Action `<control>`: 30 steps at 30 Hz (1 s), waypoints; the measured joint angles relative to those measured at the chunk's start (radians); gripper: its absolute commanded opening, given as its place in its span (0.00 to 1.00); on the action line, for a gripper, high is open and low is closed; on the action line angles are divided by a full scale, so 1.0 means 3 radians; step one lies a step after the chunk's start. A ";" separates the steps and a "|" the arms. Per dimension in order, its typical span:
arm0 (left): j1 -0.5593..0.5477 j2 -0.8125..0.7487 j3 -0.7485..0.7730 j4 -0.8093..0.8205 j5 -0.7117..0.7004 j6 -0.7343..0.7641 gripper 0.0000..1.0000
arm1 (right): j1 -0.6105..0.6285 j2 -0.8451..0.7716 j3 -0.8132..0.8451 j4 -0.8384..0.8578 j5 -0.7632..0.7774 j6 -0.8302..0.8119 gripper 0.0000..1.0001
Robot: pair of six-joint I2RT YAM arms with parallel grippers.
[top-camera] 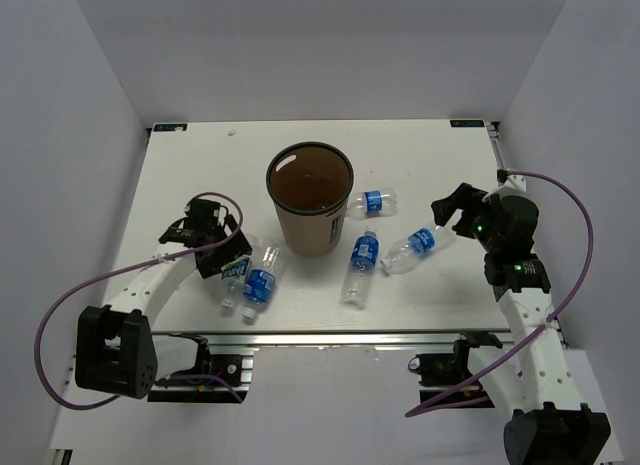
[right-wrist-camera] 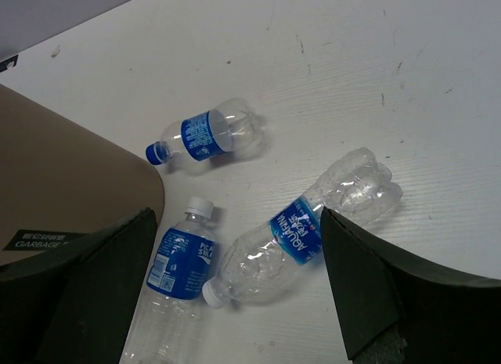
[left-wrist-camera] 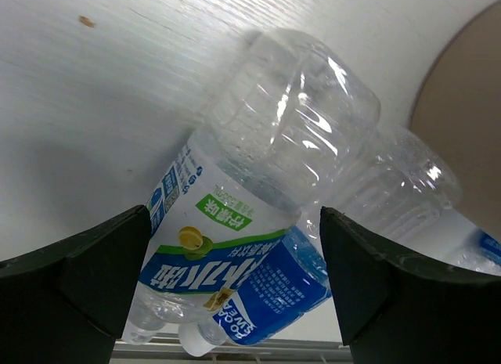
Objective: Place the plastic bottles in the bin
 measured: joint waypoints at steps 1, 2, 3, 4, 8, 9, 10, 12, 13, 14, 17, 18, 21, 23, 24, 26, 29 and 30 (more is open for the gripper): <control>-0.0006 -0.0009 -0.0014 0.0017 0.0046 0.0005 0.98 | 0.0000 0.0001 0.0000 0.0000 -0.0004 -0.0001 0.89; -0.0015 -0.0020 -0.0024 0.0025 0.0066 0.0008 0.98 | 0.0000 0.0001 0.0000 0.0000 -0.0006 -0.0001 0.89; -0.0027 -0.0039 -0.0041 0.0048 0.0079 0.0008 0.98 | 0.0000 0.0003 0.0000 0.0000 -0.0010 -0.0001 0.89; -0.0041 -0.0058 -0.0056 0.0061 0.0086 0.0005 0.98 | 0.0000 0.0004 0.0000 0.0000 -0.0011 -0.0001 0.89; -0.0083 -0.0057 -0.0065 0.0057 0.0019 -0.0029 0.98 | 0.0000 0.0014 0.0000 0.0000 -0.0013 -0.0001 0.89; -0.0093 -0.0039 -0.0065 0.0050 -0.0020 -0.0043 0.98 | 0.0000 0.0023 0.0000 0.0000 -0.0013 -0.0001 0.89; -0.0104 -0.0020 -0.0065 0.0041 -0.0056 -0.0056 0.98 | 0.0000 0.0031 0.0000 -0.0001 -0.0013 -0.0001 0.89; -0.0125 0.0032 -0.0065 0.0031 -0.0131 -0.0093 0.98 | 0.0000 0.0046 0.0000 -0.0001 -0.0014 -0.0001 0.89; -0.0136 0.0062 -0.0065 0.0036 -0.0153 -0.0112 0.97 | 0.0000 0.0053 0.0000 -0.0001 -0.0017 -0.0001 0.89; -0.0150 0.0088 -0.0064 0.0051 -0.0168 -0.0134 0.96 | 0.0000 0.0065 0.0000 -0.0001 -0.0023 -0.0001 0.89; -0.0207 0.0179 -0.0031 0.0089 -0.0207 -0.0168 0.79 | 0.0000 0.0075 0.0000 -0.0004 -0.0028 -0.0001 0.89; -0.0219 0.0210 0.0003 0.0103 -0.0219 -0.0179 0.73 | 0.0000 0.0075 0.0000 -0.0003 -0.0028 -0.0003 0.89; -0.0235 0.0275 0.0126 0.0083 -0.0284 -0.0183 0.53 | 0.0000 0.0074 0.0000 -0.0003 -0.0034 -0.0004 0.89; -0.0239 0.0318 0.0281 -0.0005 -0.0379 -0.0187 0.46 | 0.0000 0.0070 -0.0001 -0.0001 -0.0037 -0.0004 0.89; -0.0239 0.0340 0.0392 -0.0061 -0.0429 -0.0188 0.46 | 0.0000 0.0069 -0.0001 -0.0001 -0.0038 -0.0004 0.89; -0.0240 0.0383 0.0699 -0.0156 -0.0587 -0.0188 0.43 | 0.0000 0.0065 -0.0005 0.0000 -0.0039 -0.0004 0.89; -0.0239 0.0450 0.1338 -0.0224 -0.0807 -0.0174 0.40 | 0.0000 0.0061 -0.0008 -0.0001 -0.0050 -0.0004 0.89; -0.0238 0.0450 0.1537 -0.0205 -0.0844 -0.0149 0.39 | 0.0000 0.0057 -0.0008 -0.0001 -0.0051 -0.0004 0.89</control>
